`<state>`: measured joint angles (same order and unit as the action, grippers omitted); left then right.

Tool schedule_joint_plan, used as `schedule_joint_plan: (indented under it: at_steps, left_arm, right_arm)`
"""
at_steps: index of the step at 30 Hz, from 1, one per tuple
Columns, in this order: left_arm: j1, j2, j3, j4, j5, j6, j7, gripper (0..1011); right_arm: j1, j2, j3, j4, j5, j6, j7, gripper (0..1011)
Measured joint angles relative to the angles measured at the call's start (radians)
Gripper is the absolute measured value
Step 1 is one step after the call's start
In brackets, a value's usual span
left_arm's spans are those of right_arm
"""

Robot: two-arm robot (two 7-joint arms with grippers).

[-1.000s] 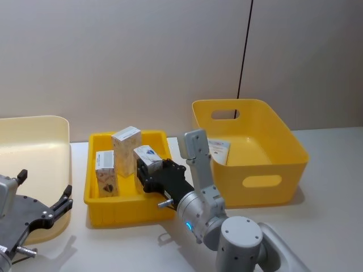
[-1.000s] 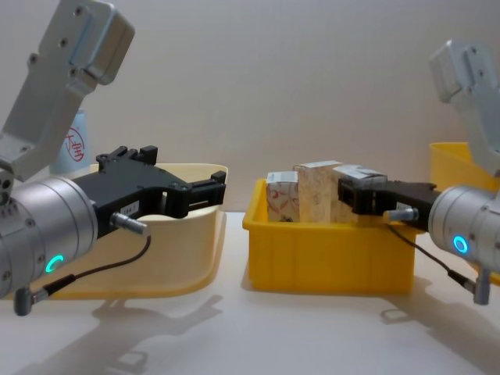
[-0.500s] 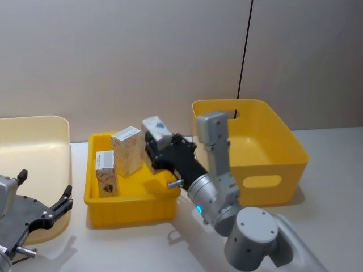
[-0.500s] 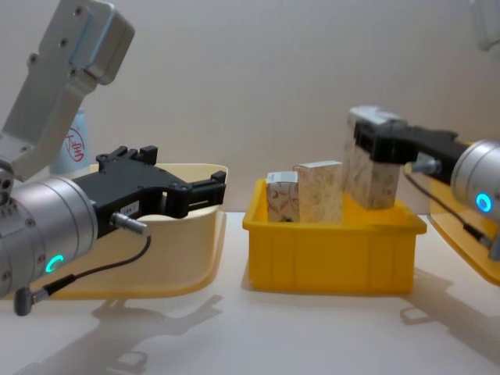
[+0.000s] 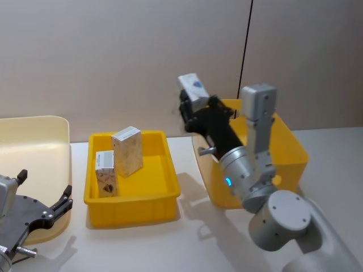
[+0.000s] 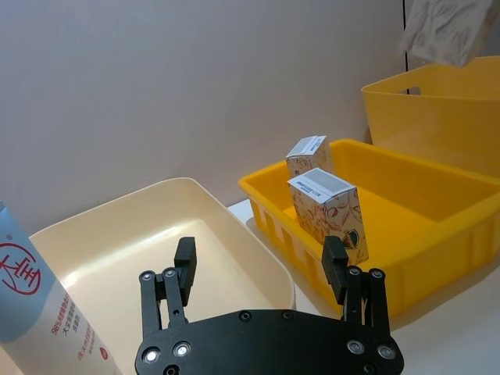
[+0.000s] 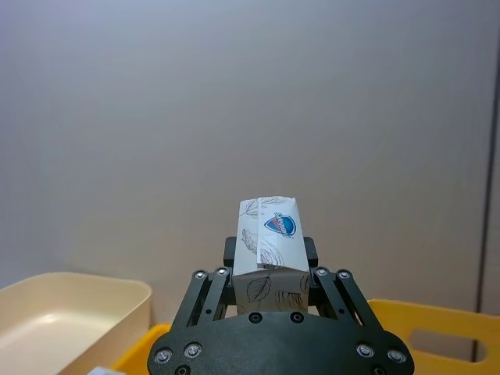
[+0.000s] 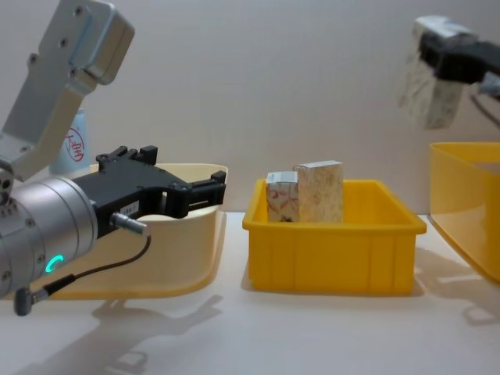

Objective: Bimanual collaborative sorting of washing and personal care products

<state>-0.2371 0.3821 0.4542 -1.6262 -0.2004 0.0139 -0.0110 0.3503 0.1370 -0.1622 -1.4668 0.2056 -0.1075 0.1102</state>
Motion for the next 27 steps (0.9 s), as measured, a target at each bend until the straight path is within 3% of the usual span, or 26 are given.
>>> schedule_joint_plan:
  at_steps: [9, 15, 27]
  left_arm:
    - [0.0, 0.0, 0.0, 0.0, 0.0, 0.0, 0.0, 1003]
    - [0.0, 0.0, 0.0, 0.0, 0.0, 0.0, 0.0, 1003]
    - [0.0, 0.0, 0.0, 0.0, 0.0, 0.0, 0.0, 1003]
  right_arm:
    - [-0.035, 0.015, 0.065, -0.077, -0.03, 0.017, -0.065, 422]
    - [-0.068, 0.019, 0.103, -0.129, -0.053, 0.072, -0.116, 422]
    - [-0.107, 0.019, 0.145, -0.192, -0.089, 0.213, -0.183, 422]
